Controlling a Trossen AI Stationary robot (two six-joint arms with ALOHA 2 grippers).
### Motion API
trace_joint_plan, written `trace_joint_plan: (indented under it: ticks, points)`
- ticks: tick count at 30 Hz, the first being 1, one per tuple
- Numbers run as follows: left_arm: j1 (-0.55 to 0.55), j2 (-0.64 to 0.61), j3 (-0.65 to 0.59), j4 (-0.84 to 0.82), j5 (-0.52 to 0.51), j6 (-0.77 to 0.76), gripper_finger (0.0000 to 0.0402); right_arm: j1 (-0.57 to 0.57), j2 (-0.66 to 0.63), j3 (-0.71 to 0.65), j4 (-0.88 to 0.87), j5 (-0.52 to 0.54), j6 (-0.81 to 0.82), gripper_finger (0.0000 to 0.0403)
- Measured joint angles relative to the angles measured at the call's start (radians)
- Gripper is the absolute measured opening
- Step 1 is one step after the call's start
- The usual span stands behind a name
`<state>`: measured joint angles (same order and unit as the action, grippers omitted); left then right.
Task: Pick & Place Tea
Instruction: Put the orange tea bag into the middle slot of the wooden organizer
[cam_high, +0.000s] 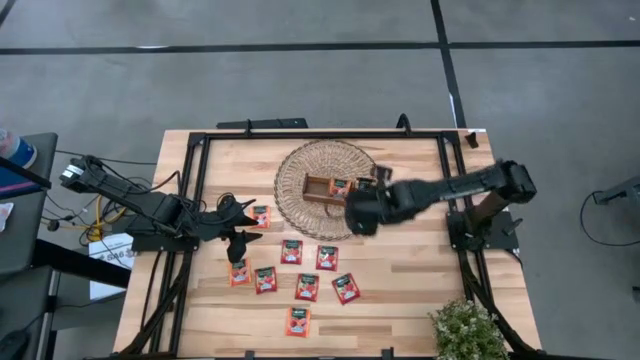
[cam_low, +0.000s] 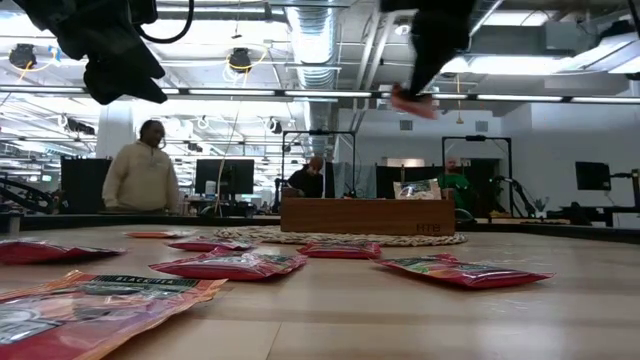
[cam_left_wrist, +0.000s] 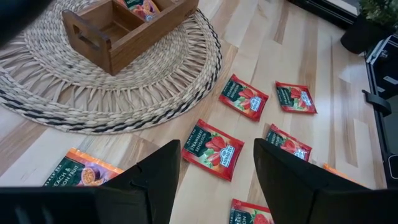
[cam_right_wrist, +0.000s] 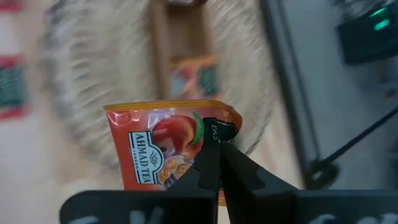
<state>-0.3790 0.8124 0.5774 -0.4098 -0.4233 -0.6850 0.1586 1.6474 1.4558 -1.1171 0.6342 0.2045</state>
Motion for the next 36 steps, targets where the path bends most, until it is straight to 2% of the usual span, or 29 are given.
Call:
trace_joint_plan:
  ticks: [3,7,15,20,36]
  points:
    - [0.000,0.000,0.000,0.000,0.000,0.000,0.0196,-0.089,0.039,0.004,0.129,0.031,-0.153,0.0000]
    - [0.000,0.000,0.000,0.000,0.000,-0.001,0.0196,-0.174,0.109,0.004,0.246,0.049,-0.272,0.0000]
    - [0.000,0.000,0.000,-0.002,0.000,-0.001,0.0196,-0.207,0.269,0.004,0.328,0.071,-0.408,0.0000]
    - [0.000,0.000,0.000,-0.008,0.000,-0.001,0.0196,-0.207,0.302,0.005,0.353,0.128,-0.402,0.0000]
    - [0.000,0.000,0.000,-0.008,-0.019,0.021,0.0196,-0.205,0.306,-0.011,0.363,0.154,-0.299,0.0000]
